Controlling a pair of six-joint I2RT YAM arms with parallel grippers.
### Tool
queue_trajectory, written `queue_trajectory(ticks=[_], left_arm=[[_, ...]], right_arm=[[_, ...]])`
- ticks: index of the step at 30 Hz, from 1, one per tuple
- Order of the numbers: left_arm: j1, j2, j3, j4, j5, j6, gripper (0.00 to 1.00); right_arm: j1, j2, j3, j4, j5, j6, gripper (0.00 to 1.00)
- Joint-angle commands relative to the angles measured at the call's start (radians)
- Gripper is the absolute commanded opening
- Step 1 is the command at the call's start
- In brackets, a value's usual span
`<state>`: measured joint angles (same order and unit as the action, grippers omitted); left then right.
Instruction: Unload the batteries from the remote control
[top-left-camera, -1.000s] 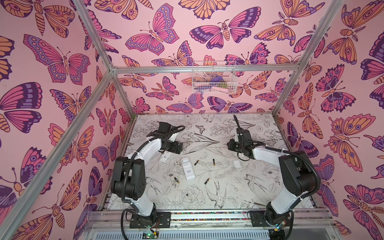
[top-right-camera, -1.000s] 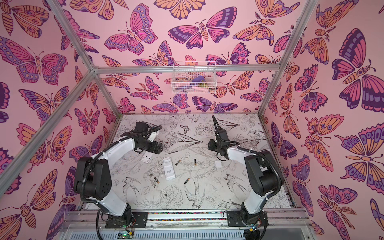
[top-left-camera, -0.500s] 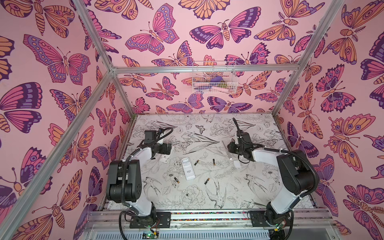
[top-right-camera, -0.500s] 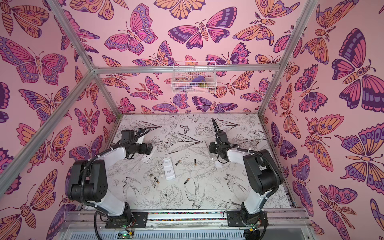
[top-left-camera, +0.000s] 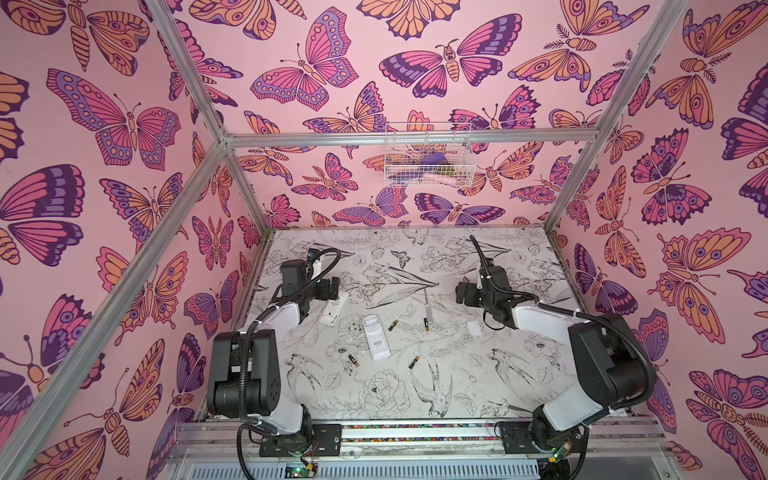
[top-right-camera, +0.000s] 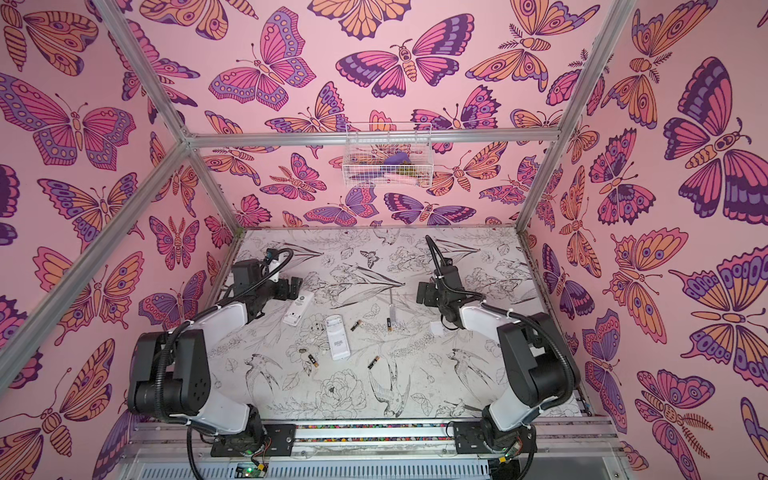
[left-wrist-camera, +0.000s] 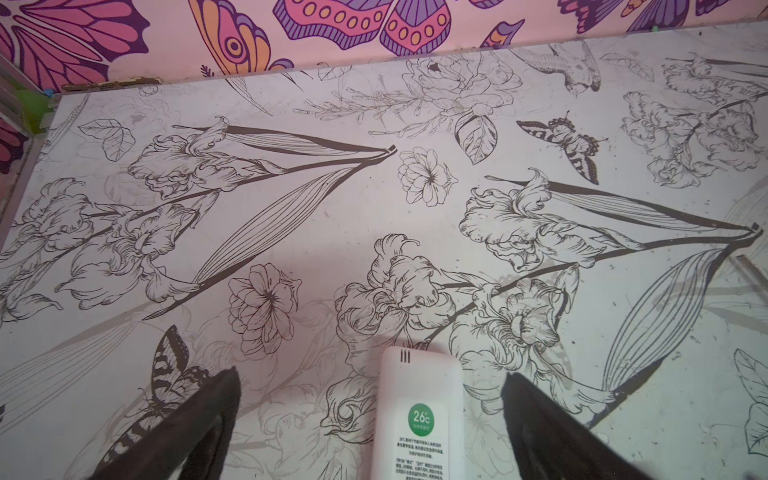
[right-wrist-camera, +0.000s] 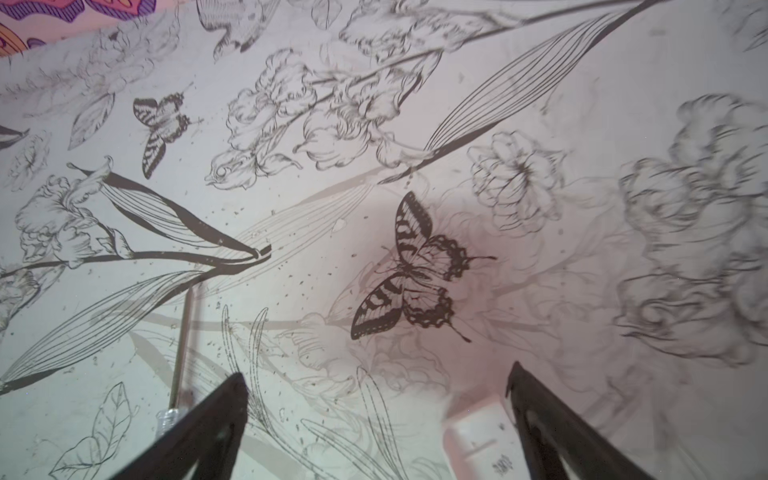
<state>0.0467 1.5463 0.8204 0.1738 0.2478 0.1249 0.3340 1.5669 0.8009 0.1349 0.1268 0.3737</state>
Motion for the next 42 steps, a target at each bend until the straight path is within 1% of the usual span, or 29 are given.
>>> queue_trajectory(ticks=[1, 5, 7, 9, 10, 11, 13, 14, 17, 19, 20, 23, 24, 28, 32, 34, 38, 40, 42], left_arm=[[0.009, -0.026, -0.029, 0.011, 0.047, -0.02, 1.0], [0.01, -0.028, -0.09, 0.041, 0.067, -0.036, 1.0], [0.015, -0.024, -0.137, 0.128, 0.067, -0.034, 1.0], [0.013, -0.015, -0.169, 0.208, 0.083, -0.033, 1.0], [0.013, -0.011, -0.172, 0.209, 0.094, -0.026, 1.0], [0.014, -0.011, -0.181, 0.221, 0.086, -0.03, 1.0], [0.021, -0.007, -0.228, 0.308, 0.072, -0.046, 1.0], [0.022, -0.006, -0.255, 0.357, 0.073, -0.047, 0.99], [0.029, -0.02, -0.296, 0.427, 0.058, -0.065, 0.99], [0.049, -0.025, -0.345, 0.52, 0.058, -0.093, 0.99], [0.055, -0.027, -0.367, 0.567, 0.063, -0.098, 0.99], [0.055, -0.018, -0.466, 0.74, 0.098, -0.075, 0.99], [0.05, 0.017, -0.518, 0.858, 0.11, -0.067, 0.99], [0.05, 0.016, -0.501, 0.806, 0.082, -0.078, 0.99], [0.05, 0.015, -0.501, 0.801, 0.083, -0.08, 0.99], [0.05, 0.012, -0.5, 0.795, 0.082, -0.079, 0.99], [0.048, 0.004, -0.501, 0.773, 0.079, -0.076, 1.0], [0.048, 0.008, -0.501, 0.78, 0.08, -0.077, 1.0], [0.047, 0.005, -0.501, 0.775, 0.079, -0.076, 1.0]], right_arm=[[-0.017, -0.103, -0.018, -0.021, 0.131, -0.107, 0.99], [-0.058, -0.208, -0.055, -0.006, 0.148, -0.224, 0.99], [-0.077, -0.262, -0.087, 0.008, 0.156, -0.296, 0.99], [-0.094, -0.304, -0.137, 0.062, 0.165, -0.362, 0.99], [-0.105, -0.319, -0.167, 0.101, 0.164, -0.406, 0.99], [-0.112, -0.33, -0.196, 0.137, 0.163, -0.44, 0.99], [-0.131, -0.35, -0.252, 0.203, 0.166, -0.489, 0.99], [-0.148, -0.353, -0.269, 0.22, 0.162, -0.489, 0.99], [-0.208, -0.339, -0.321, 0.299, 0.115, -0.462, 0.99], [-0.237, -0.329, -0.349, 0.353, 0.097, -0.453, 0.99], [-0.246, -0.327, -0.352, 0.349, 0.089, -0.453, 0.99], [-0.274, -0.31, -0.377, 0.385, 0.07, -0.443, 0.99], [-0.284, -0.298, -0.391, 0.414, 0.057, -0.44, 0.99], [-0.288, -0.271, -0.425, 0.492, 0.068, -0.439, 0.99], [-0.288, -0.269, -0.411, 0.461, 0.046, -0.442, 0.99], [-0.287, -0.284, -0.43, 0.484, 0.026, -0.411, 0.99], [-0.287, -0.255, -0.472, 0.626, -0.032, -0.353, 0.99], [-0.287, -0.21, -0.471, 0.671, -0.049, -0.363, 0.99], [-0.286, -0.169, -0.479, 0.722, -0.043, -0.367, 0.99]])
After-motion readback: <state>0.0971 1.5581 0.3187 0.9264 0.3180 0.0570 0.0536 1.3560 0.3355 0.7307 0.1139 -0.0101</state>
